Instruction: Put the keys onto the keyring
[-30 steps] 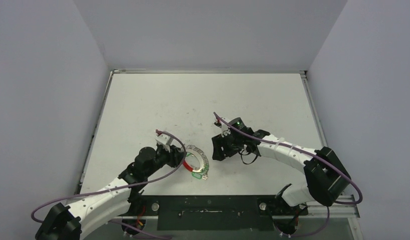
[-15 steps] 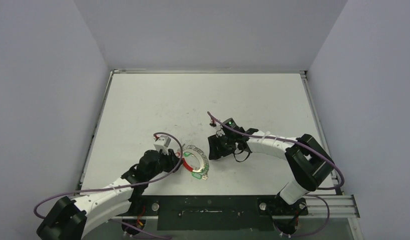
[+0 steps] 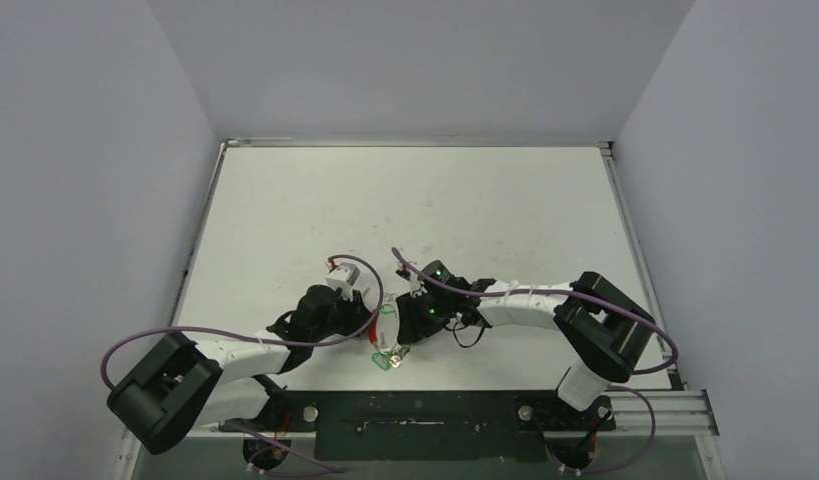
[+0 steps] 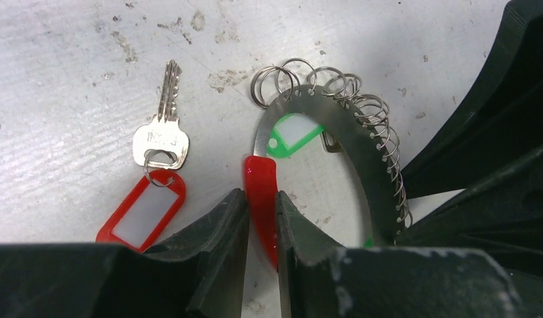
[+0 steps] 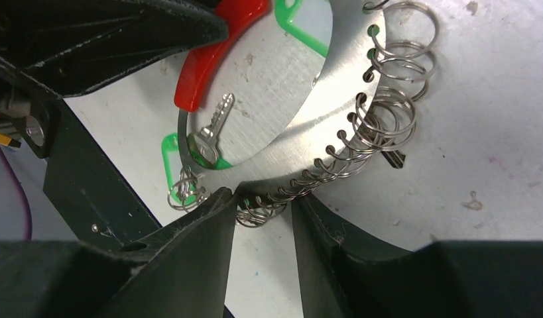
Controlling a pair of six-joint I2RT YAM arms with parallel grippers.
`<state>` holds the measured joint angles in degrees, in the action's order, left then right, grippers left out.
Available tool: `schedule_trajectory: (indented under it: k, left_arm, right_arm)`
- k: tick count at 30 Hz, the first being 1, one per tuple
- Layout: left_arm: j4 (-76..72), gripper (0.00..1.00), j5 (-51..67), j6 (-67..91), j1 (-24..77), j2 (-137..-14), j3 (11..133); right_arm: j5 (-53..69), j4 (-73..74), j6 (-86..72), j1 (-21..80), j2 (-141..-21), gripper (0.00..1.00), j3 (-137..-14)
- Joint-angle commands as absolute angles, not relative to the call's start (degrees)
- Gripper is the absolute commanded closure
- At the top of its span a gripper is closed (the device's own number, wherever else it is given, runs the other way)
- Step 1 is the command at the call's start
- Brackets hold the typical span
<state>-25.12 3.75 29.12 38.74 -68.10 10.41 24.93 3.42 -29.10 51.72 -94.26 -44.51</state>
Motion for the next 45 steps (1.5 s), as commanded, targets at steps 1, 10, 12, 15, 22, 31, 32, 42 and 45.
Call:
schedule_trajectory:
  k: [1, 10, 12, 15, 22, 31, 32, 42, 45]
  left_arm:
    - [-28.19, 0.80, 5.44, 24.96, 38.23, -68.83, 13.24]
    - [-25.72, 0.72, 9.03, 17.18, 38.28, -57.94, 11.76]
    - [-24.88, 0.70, 9.89, 14.60, 38.37, -54.27, 10.94]
    - [-22.36, 0.68, 10.26, 11.68, 38.39, -49.18, 10.18]
    - [-19.01, 0.66, 13.16, 5.72, 38.43, -42.03, 9.00]
    - [-23.04, 0.67, 13.63, 5.09, 39.02, -48.07, 10.61]
    - [-23.34, 0.67, 13.49, 5.21, 39.29, -49.71, 11.50]
    - [-21.10, 0.70, 7.85, 8.07, 47.55, -68.70, 26.24]
    - [-19.69, 0.70, 6.68, 9.02, 49.45, -73.51, 30.27]
  right_arm:
    - [21.08, 4.64, -28.81, 52.45, -90.61, 0.61, -43.14]
    - [20.76, 13.40, -10.27, 43.21, -77.68, 0.52, -44.58]
    - [23.74, 13.17, -6.33, 40.49, -76.55, 0.52, -44.17]
    - [26.70, 11.70, -0.70, 38.33, -75.74, 0.52, -43.64]
    - [32.80, 3.28, 9.50, 37.45, -76.35, 0.54, -40.77]
    - [38.10, 0.79, 20.70, 37.35, -77.26, 0.59, -39.97]
    - [37.91, 0.99, 20.74, 37.35, -77.28, 0.60, -39.98]
    - [26.32, -7.41, 8.56, 36.50, -68.15, 0.62, -32.00]
    - [21.56, -10.48, 3.30, 35.84, -63.72, 0.59, -28.30]
